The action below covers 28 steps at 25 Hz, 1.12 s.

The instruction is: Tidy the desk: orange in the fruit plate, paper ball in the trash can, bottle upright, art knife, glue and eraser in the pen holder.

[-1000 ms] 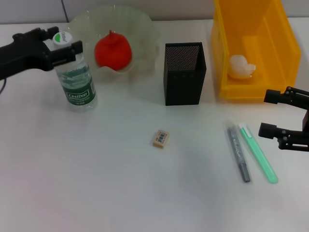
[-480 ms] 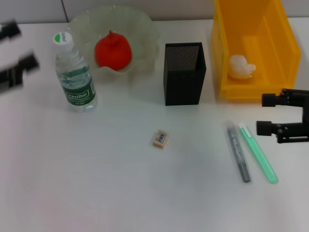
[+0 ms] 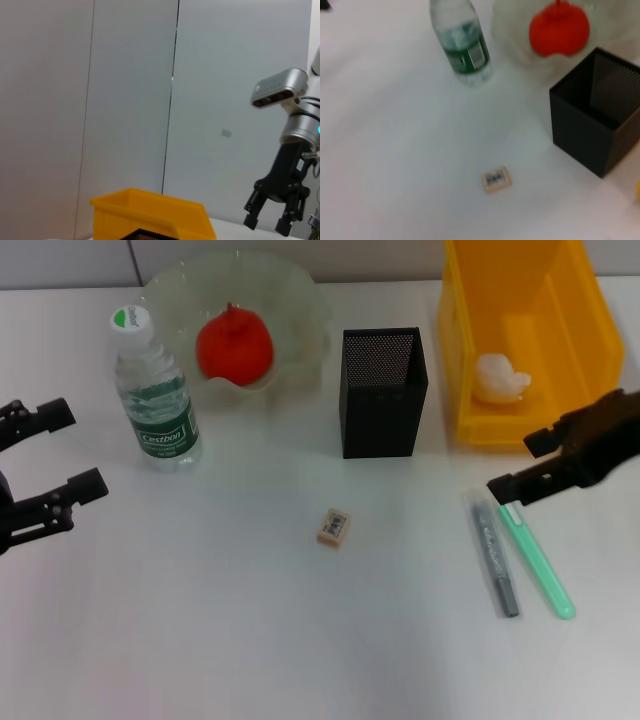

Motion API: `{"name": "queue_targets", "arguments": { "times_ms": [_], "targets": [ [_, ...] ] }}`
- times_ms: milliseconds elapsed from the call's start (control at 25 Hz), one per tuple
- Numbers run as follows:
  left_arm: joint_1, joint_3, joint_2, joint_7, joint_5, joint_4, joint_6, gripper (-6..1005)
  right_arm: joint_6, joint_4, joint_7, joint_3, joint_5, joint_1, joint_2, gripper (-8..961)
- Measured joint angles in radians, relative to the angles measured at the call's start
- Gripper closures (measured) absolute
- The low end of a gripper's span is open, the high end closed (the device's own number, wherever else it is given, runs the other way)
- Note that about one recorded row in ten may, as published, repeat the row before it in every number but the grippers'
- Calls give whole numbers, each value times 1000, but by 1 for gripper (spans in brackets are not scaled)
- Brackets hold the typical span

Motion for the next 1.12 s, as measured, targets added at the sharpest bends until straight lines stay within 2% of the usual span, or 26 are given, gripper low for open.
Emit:
{"name": "queue_targets", "arguments": {
  "times_ms": [240, 440, 560, 800, 960, 1120],
  "targets": [
    [5, 5, -2, 3, 13, -2, -9, 157, 14, 64, 142, -177, -137, 130, 2, 171],
    [12, 6, -1, 7, 14, -2, -11, 157, 19, 116, 297, -306, -323, 195, 4, 172],
    [15, 5, -5, 16, 21, -3, -21, 157, 45, 122, 385, -379, -441, 197, 6, 172],
    [7, -2, -11, 16, 60, -4, -35, 157, 89, 190, 407, -399, -458, 182, 8, 174],
    [7, -2, -17, 21, 64, -4, -42, 157, 159, 267, 408, -402, -452, 148, 9, 175],
    [7, -2, -22, 25, 64, -4, -52, 157, 195, 292, 408, -402, -451, 126, 9, 175]
  ]
}}
